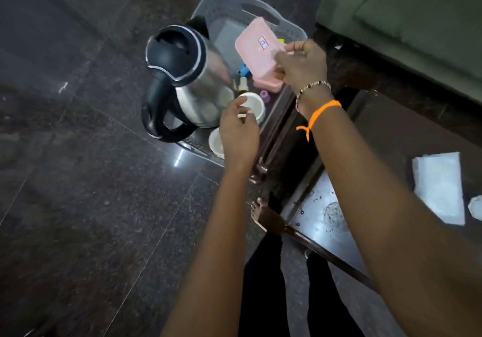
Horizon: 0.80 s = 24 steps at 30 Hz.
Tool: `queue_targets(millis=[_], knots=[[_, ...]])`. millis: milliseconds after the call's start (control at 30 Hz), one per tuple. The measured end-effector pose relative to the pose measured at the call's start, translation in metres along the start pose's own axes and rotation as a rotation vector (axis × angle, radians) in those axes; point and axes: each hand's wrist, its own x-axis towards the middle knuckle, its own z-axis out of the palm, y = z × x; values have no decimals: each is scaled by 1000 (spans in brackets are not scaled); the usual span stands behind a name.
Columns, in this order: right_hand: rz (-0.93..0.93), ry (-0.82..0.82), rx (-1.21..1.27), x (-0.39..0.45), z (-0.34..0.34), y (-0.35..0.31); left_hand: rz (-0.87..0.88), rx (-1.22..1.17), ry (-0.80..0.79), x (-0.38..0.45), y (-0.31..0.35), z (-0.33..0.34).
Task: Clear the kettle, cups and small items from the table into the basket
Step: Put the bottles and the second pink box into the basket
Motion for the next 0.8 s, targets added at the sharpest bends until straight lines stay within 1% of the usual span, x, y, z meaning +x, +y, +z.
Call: queue_targets(millis=[133,300,400,533,600,700,733,800], knots=[[-55,3,-224,43,40,-14,-21,-14,-41,16,1,-3],[-84,-24,-569,79,77,-18,-34,-55,-56,28,-2,-4],[-126,-33,-705,90,92,-20,-27,-74,-65,36,-1,-4],[-99,-119,-810,98,98,-24,-20,-86,-78,39,2,0],[-192,-53,-850,95,84,-28,-10,-86,-57,39,4,3],[-388,152,-824,69,23,-23,52,-59,-53,33,2,14],[-421,215,-821,56,-4,-14,62,-40,-71,29,1,20],[-381,303,-799,29,-60,12,56,-23,-143,17,-1,36]])
